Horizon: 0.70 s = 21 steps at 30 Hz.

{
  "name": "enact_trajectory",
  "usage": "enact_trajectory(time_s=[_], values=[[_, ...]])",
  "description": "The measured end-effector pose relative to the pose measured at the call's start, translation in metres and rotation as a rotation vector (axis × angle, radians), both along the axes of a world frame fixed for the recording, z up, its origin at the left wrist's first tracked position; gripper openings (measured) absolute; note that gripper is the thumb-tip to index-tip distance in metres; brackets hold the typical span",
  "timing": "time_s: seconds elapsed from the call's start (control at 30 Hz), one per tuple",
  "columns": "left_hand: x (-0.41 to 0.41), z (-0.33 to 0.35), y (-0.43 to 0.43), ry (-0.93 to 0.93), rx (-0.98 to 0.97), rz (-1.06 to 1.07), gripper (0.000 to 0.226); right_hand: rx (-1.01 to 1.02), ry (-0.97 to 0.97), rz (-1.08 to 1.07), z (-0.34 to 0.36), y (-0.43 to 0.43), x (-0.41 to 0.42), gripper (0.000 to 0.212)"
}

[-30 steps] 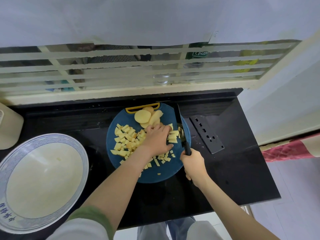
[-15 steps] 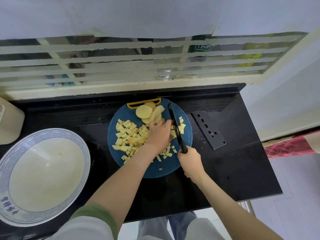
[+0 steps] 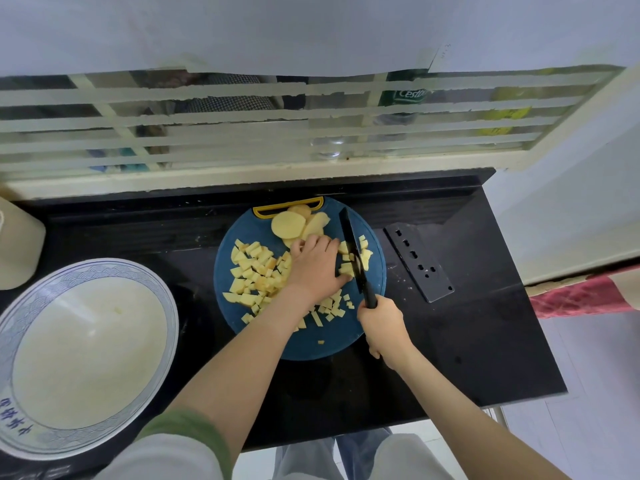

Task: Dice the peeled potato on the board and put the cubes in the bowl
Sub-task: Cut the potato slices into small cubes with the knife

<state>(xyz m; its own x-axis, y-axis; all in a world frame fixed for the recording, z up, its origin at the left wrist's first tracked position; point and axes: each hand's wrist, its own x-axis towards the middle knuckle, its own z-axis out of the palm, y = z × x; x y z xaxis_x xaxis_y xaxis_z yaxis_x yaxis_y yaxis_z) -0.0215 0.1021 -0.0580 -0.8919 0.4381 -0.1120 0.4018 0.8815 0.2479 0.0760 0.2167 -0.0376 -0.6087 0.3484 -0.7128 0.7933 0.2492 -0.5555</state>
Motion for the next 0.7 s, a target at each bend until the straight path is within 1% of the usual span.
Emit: enact_trajectory(time_s=[0.07, 0.37, 0.47, 0.7], values=[[-0.0031, 0.0008, 0.0007, -0.004, -0.005, -0.02, 0.065, 0.002, -0.022, 0.013, -0.0009, 0.0017, 0.0004, 0.017], [-0.0072, 0.0019, 0.001, -0.016, -0.035, -0.045, 0.063, 0.099, -0.05, 0.1, -0.0027, 0.0002, -0.0064, 0.018], [-0.0064, 0.0008, 0.0002, -0.007, -0.035, -0.05, 0.062, 0.105, -0.045, 0.088, -0.0038, -0.0017, -0.0074, 0.019], [-0.0087, 0.0004, 0.0009, -0.021, -0.041, -0.103, 0.061, 0.046, -0.049, -0.005, -0.0062, -0.0026, -0.0066, 0.021]])
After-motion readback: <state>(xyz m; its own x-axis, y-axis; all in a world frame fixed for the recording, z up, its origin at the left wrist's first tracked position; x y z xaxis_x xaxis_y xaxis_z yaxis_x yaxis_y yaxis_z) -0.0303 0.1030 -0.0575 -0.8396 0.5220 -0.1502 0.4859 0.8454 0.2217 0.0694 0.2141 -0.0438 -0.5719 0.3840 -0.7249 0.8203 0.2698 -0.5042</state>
